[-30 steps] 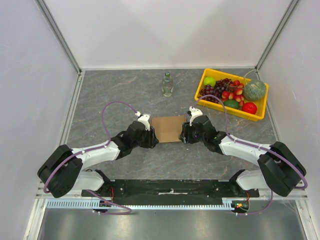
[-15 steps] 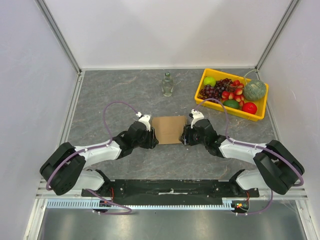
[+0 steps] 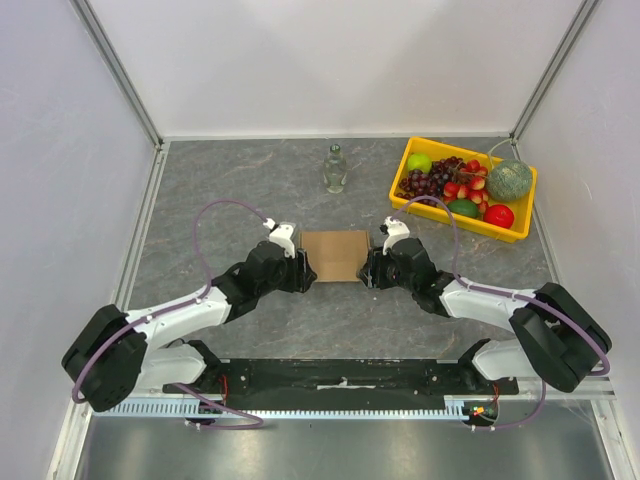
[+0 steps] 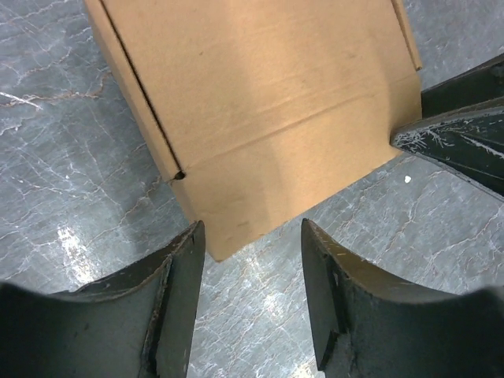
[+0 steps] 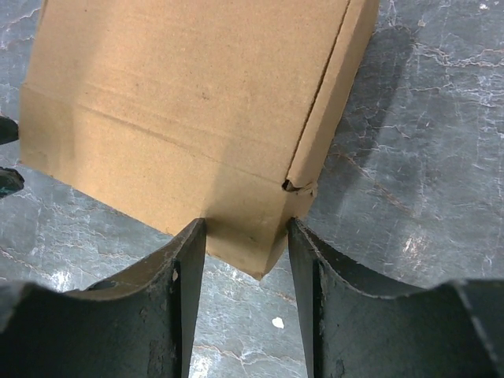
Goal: Fold the paper box
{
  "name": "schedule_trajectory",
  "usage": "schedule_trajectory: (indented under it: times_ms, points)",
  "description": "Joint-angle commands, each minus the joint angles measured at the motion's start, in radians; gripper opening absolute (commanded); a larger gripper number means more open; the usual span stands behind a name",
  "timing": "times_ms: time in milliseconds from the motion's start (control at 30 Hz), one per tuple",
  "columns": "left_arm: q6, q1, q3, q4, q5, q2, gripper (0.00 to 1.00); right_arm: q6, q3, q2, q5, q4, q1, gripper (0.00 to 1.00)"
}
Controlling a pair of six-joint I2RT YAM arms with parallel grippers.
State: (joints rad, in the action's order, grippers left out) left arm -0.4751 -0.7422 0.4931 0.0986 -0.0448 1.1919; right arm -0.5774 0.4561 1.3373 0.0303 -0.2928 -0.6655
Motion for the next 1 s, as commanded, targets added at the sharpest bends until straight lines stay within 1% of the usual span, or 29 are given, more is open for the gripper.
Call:
schedule_trajectory:
  times_ms: [0,233,333,533,633,700,733,833,967]
  points:
    - [0.050,-0.006,0.032,-0.023,-0.036,-0.029,0.59,-0.007,0.001,-0.010,0.011,-0.043,0.004,0.53]
    - [0.055,-0.006,0.019,-0.048,-0.061,-0.041,0.60,-0.006,0.003,-0.015,0.011,-0.039,0.007,0.53]
    - [0.058,-0.003,0.035,-0.083,-0.082,-0.055,0.60,-0.004,0.004,-0.015,0.013,-0.037,0.009,0.53]
    - [0.072,-0.003,0.093,-0.221,-0.142,-0.176,0.61,-0.002,0.007,-0.018,0.014,-0.031,0.010,0.53]
    - [0.107,-0.003,0.134,-0.240,-0.141,-0.242,0.63,0.002,0.004,-0.021,0.014,-0.029,0.010,0.53]
    - [0.133,-0.003,0.163,-0.234,-0.151,-0.255,0.63,0.010,0.004,-0.027,0.008,-0.023,0.010,0.53]
    - [0.148,-0.003,0.177,-0.223,-0.162,-0.247,0.63,0.011,0.004,-0.029,0.003,-0.019,0.010,0.53]
    - [0.187,0.013,0.228,-0.175,-0.165,-0.169,0.55,0.027,0.006,-0.033,-0.001,-0.012,0.012,0.53]
    - [0.197,0.072,0.323,-0.102,-0.083,-0.010,0.46,0.039,0.006,-0.036,-0.001,-0.012,0.012,0.53]
